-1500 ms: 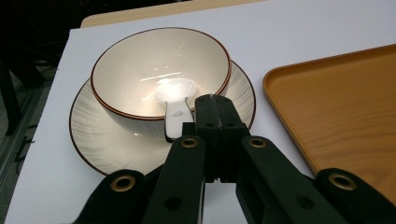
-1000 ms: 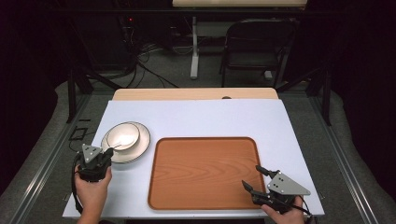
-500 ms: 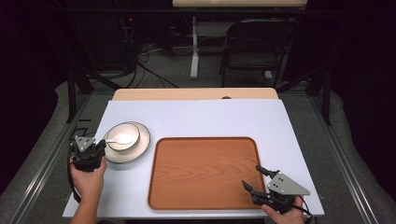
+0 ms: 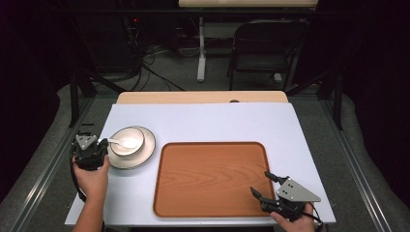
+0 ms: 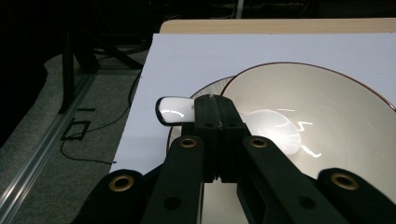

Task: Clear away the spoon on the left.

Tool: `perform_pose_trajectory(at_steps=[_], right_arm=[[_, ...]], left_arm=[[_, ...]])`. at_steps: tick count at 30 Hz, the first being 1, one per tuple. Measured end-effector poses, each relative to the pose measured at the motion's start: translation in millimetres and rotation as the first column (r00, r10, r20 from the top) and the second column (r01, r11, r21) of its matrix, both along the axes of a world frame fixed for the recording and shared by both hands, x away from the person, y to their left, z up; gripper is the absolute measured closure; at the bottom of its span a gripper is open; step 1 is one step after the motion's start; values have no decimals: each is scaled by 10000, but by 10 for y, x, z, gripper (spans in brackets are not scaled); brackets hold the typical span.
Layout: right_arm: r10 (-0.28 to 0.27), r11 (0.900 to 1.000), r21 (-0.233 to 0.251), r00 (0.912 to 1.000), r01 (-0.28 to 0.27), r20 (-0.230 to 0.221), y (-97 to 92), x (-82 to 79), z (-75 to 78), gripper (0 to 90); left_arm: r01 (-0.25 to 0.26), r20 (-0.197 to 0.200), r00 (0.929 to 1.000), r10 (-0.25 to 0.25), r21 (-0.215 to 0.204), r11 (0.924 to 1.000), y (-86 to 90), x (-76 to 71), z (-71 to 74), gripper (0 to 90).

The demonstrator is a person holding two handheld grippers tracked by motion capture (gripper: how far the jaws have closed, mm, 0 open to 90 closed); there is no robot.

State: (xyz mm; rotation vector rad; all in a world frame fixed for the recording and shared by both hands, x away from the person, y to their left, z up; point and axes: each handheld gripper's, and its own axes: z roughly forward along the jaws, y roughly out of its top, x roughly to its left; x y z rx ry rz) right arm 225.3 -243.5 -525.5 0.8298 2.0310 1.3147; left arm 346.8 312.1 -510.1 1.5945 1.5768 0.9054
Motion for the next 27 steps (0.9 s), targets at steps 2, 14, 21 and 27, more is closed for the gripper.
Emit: perform_pose_trajectory(at_steps=[2, 14, 21, 27], right_arm=[[-3, 10000, 3, 10000, 3, -20, -1, 1, 0, 308], [0, 10000, 52, 10000, 0, -28, -1, 2, 1, 308], [-8, 10000, 69, 10000, 8, -33, 0, 4, -1, 308], [3, 10000, 70, 10000, -3, -58, 0, 6, -2, 307]], left_arm=[[-47, 49, 10000, 47, -75, 10000, 3, -7, 8, 867], [-609, 396, 9972, 633, -578, 9965, 55, -17, 98, 517], [-416, 581, 9972, 475, -986, 9943, 86, -2, 87, 440], [-338, 602, 9975, 379, -678, 9971, 42, 26, 77, 403]])
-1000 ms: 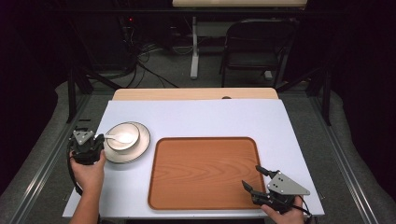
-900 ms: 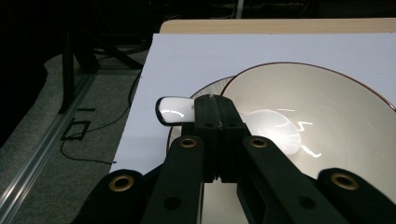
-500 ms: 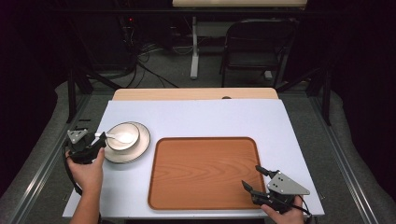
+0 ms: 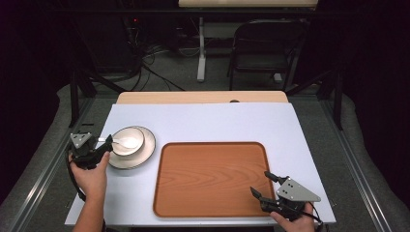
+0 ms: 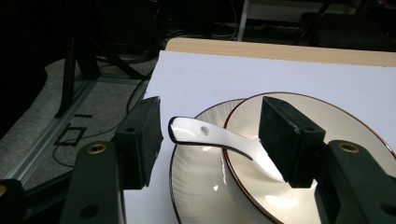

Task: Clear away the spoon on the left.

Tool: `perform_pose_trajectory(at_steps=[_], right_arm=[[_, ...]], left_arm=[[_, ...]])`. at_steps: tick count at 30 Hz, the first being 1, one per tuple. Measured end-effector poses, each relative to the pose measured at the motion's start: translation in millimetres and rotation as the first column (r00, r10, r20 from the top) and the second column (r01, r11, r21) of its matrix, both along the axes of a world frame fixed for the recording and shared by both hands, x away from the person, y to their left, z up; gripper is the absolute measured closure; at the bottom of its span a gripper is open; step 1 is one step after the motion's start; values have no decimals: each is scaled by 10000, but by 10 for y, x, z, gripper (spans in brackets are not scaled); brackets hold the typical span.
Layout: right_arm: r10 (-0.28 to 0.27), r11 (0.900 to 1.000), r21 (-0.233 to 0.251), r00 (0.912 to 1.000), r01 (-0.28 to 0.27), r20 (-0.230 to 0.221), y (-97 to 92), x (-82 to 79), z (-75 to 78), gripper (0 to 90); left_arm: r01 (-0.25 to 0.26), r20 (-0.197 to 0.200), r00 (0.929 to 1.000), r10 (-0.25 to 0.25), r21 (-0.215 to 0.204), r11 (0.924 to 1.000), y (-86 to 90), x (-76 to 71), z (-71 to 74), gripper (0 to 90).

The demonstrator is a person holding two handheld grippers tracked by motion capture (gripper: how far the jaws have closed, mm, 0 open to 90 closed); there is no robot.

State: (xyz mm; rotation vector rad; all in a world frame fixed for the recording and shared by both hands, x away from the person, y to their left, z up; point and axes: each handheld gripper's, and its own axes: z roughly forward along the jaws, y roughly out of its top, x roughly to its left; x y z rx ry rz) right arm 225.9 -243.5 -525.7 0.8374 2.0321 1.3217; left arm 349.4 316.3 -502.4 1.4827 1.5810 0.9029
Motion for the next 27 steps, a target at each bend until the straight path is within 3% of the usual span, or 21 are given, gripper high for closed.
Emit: perform_pose_trajectory(at_steps=[3, 6, 9, 14, 19, 27], right_arm=[[2, 10000, -2, 10000, -2, -13, -1, 2, -1, 307], [9, 10000, -6, 10000, -9, -18, -1, 3, -1, 307], [13, 10000, -9, 10000, -13, -21, -1, 2, -2, 307], [18, 10000, -17, 10000, -18, -54, -1, 4, -4, 307], [15, 10000, -18, 10000, -15, -74, -2, 5, -5, 306], [37, 10000, -21, 10000, -37, -56, -3, 4, -4, 307]], left_arm=[[117, 37, 9999, -117, -23, 9999, 7, 18, -15, 431], [98, 119, 9999, -94, -336, 9994, 31, 17, -27, 438], [-11, -54, 10000, 4, -1408, 9900, 98, 29, -81, 448], [-54, -91, 10000, 36, -2014, 9795, 156, 60, -185, 425], [-54, -53, 10000, 43, -2434, 9699, 184, 82, -279, 428], [211, 147, 9997, -179, -2677, 9633, 178, 109, -327, 479]])
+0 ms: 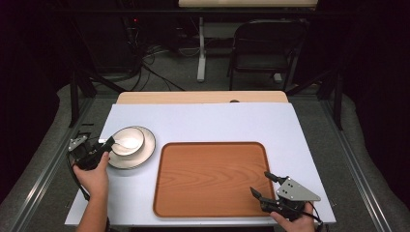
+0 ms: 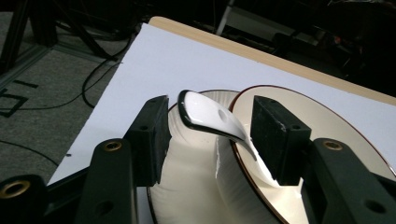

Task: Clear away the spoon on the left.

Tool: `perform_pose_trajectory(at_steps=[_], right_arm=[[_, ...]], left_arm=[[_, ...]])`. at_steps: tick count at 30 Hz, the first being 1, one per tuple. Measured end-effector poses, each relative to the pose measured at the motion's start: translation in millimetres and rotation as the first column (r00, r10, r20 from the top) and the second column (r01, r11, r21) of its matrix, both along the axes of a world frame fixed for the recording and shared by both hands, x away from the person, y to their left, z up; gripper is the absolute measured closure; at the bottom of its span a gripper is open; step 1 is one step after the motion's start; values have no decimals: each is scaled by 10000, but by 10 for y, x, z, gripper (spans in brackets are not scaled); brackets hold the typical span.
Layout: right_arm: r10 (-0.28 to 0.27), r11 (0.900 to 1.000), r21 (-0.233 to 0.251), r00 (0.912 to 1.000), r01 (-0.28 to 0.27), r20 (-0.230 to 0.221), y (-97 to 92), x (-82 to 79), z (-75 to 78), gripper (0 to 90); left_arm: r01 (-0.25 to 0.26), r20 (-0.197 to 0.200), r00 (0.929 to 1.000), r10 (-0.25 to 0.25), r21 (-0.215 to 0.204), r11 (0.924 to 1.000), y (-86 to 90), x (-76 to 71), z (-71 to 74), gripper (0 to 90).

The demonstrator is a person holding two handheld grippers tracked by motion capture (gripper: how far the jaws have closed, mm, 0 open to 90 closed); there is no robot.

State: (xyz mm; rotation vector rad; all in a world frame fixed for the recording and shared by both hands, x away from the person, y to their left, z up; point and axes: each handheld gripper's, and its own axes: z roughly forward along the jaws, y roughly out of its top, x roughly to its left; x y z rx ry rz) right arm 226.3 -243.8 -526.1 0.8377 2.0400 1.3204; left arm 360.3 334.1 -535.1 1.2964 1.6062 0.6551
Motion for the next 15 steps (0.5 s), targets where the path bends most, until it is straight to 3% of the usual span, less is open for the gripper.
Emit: perform_pose_trajectory(at_steps=[15], right_arm=[[12, 10000, 26, 10000, -12, 12, -3, -4, 2, 306]], left_arm=[[109, 90, 9999, -108, -162, 9998, -24, 44, -15, 573]])
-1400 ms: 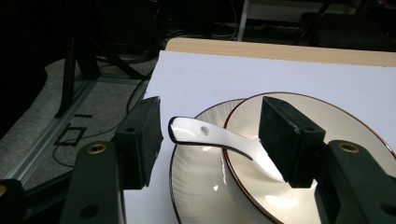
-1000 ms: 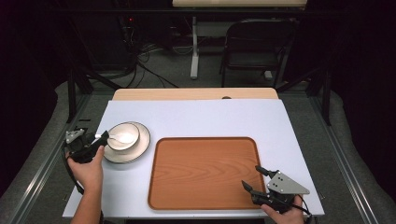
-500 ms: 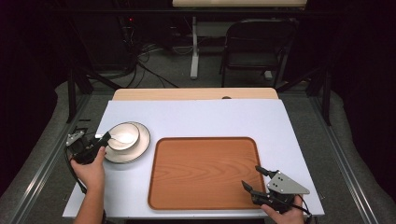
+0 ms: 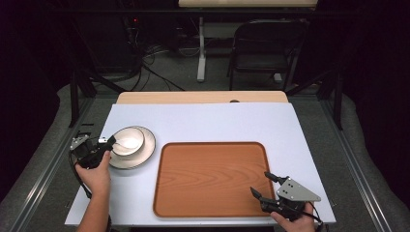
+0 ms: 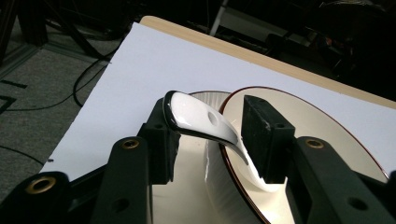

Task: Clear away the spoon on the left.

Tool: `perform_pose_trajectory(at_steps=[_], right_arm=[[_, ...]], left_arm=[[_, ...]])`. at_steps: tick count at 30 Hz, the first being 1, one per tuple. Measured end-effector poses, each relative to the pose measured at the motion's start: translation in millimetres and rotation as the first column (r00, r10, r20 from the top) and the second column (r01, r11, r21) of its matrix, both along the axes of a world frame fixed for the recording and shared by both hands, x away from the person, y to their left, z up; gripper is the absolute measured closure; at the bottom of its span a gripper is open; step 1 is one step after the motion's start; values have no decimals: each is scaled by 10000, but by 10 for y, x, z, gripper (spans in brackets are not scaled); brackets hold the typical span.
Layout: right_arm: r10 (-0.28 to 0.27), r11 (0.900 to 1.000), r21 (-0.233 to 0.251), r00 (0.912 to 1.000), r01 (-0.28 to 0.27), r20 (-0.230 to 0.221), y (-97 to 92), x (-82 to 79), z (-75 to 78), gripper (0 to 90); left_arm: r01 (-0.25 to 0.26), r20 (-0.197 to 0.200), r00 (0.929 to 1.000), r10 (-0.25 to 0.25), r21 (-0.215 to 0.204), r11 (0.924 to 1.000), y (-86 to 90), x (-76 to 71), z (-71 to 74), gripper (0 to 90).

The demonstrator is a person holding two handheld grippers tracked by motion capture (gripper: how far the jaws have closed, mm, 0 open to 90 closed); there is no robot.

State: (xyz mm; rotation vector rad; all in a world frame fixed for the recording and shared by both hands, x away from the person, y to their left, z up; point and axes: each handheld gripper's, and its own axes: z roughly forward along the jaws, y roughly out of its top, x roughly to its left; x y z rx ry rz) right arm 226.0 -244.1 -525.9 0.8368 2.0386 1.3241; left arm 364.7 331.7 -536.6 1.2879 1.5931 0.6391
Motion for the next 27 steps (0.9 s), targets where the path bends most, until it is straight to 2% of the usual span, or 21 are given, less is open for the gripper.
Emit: perform_pose_trajectory(at_steps=[3, 9, 12, 19, 24, 27], right_arm=[[7, 10000, -16, 10000, -7, 9, -1, 1, 0, 306], [0, 10000, -18, 10000, 0, -3, -1, 2, 0, 306], [4, 10000, -25, 10000, -4, 1, -1, 1, 0, 306], [0, 10000, -26, 10000, 0, -2, -3, 1, 0, 307], [6, 10000, -23, 10000, -6, 4, -5, 0, 1, 306], [12, 10000, -11, 10000, -12, 3, -4, -1, 0, 307]], left_arm=[[82, 112, 9999, -81, -135, 9999, 11, -5, 10, 605], [291, 267, 9992, -287, -128, 9995, 4, -1, 51, 652], [416, 496, 9979, -409, -132, 9990, -24, 10, 80, 667], [648, 577, 9963, -635, -208, 9977, -80, 35, 102, 737], [729, 633, 9956, -684, -712, 9948, -98, 32, 112, 777], [784, 658, 9952, -728, -863, 9932, -113, 36, 126, 795]])
